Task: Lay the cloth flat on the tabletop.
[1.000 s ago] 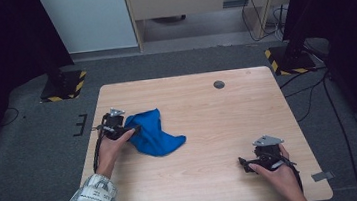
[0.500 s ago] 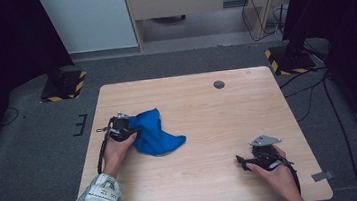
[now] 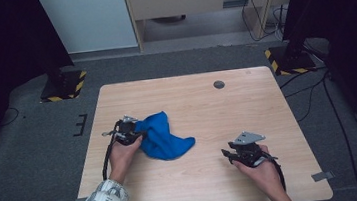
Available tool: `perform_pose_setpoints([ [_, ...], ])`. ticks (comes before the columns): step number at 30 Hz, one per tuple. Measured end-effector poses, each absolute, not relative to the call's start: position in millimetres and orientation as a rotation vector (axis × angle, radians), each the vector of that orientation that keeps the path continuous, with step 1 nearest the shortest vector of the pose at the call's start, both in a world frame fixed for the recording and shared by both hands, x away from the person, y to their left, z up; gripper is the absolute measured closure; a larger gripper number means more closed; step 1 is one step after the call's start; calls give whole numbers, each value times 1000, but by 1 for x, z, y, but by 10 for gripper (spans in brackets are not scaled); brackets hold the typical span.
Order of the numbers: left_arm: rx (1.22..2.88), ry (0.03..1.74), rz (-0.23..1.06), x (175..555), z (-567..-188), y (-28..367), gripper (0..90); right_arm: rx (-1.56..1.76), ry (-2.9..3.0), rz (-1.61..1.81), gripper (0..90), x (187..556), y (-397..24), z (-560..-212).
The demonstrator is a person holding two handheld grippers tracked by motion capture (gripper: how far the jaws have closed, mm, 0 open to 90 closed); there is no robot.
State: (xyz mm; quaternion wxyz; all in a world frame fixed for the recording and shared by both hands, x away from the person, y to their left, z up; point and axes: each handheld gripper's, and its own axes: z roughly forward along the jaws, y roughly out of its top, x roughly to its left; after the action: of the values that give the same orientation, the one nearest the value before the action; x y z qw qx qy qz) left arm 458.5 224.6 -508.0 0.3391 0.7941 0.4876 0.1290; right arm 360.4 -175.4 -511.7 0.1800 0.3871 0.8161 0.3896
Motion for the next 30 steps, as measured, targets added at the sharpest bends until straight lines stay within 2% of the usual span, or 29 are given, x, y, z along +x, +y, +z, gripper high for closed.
perform_pose_setpoints([
  [5,2075,1236,310,451,-510,209,831,1070,2321,1114,753,364,-170,-512],
  [7,2079,1225,301,448,-510,203,831,1061,2336,1106,780,365,-168,-514],
  [15,2092,1192,298,440,-511,188,829,1039,2350,1116,761,373,-156,-516],
  [23,2106,1167,297,434,-508,181,821,1031,2383,1128,812,388,-146,-515],
  [27,2109,1156,318,432,-506,181,767,1034,2386,1124,793,393,-143,-517],
  [30,2089,1161,358,430,-502,184,650,1046,2383,1143,766,397,-141,-517],
])
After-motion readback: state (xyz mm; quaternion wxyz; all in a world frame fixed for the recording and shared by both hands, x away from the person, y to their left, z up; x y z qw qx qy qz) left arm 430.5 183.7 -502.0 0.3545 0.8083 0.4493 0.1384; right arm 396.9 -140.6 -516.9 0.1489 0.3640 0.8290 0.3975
